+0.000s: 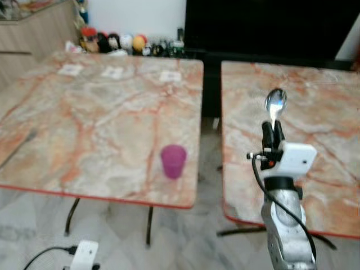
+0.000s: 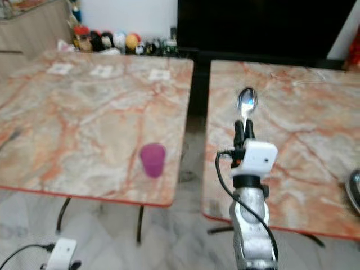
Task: Setting the table
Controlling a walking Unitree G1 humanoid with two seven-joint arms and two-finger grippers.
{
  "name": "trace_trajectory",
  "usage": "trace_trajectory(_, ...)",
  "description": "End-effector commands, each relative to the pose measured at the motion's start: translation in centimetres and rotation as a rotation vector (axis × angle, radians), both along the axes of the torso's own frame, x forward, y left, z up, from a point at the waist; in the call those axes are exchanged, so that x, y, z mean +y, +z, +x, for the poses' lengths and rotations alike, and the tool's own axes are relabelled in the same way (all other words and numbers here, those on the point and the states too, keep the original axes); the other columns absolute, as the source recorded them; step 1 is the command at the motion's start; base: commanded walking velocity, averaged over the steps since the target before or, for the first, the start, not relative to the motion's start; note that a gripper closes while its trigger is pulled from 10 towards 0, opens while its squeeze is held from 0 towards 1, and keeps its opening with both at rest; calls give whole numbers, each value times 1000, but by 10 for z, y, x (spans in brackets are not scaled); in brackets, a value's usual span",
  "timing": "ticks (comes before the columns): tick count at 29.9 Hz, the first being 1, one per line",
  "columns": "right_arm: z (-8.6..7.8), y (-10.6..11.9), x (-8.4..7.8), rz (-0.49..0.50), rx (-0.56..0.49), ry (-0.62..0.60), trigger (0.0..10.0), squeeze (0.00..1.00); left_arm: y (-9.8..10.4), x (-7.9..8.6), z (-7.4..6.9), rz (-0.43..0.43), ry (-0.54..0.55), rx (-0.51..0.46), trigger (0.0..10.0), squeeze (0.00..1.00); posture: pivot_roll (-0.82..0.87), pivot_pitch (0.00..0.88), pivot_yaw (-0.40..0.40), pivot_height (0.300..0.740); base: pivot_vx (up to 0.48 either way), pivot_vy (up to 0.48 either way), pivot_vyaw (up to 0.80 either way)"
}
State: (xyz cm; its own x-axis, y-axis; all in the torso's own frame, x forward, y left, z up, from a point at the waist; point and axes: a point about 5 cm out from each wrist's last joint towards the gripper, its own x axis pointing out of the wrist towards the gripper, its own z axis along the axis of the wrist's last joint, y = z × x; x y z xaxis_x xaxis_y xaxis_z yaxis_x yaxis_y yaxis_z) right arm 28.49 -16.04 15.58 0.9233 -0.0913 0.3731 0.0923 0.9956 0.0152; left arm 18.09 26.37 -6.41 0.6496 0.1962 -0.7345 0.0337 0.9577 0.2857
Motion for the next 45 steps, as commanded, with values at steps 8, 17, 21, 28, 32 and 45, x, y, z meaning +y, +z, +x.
trace_trajectory(8, -1, -2, -13, -18, 7, -44, 10000, 0, -6, -13, -2, -20, -25, 22, 10000, 0, 115, 0, 5, 740, 0, -422, 0)
trace_trajectory(17, 0, -2, -18, -26, 8, -61, 10000, 0, -6, -13, -2, -19, -23, 22, 10000, 0, 113, 0, 5, 740, 0, -423, 0)
trace_trajectory(21, -1, -3, -23, -35, 16, -81, 10000, 0, -6, -13, -3, -22, -18, 23, 10000, 0, 114, 0, 2, 740, 0, -424, 0)
trace_trajectory(28, -3, -2, -31, -47, 19, -111, 10000, 0, -6, -11, -3, -25, -4, 21, 10000, 0, 110, 0, 2, 740, 0, -179, 0)
trace_trajectory(32, -2, -1, -44, -76, 31, -153, 10000, 0, -5, -10, -2, -28, 1, 14, 10000, 0, 110, 0, 3, 740, 0, 0, 0)
trace_trajectory(45, 5, 12, -115, -231, 155, -384, 10000, 0, -5, -14, 0, -36, 3, 8, 10000, 0, 83, 18, 11, 740, 0, 0, 0)
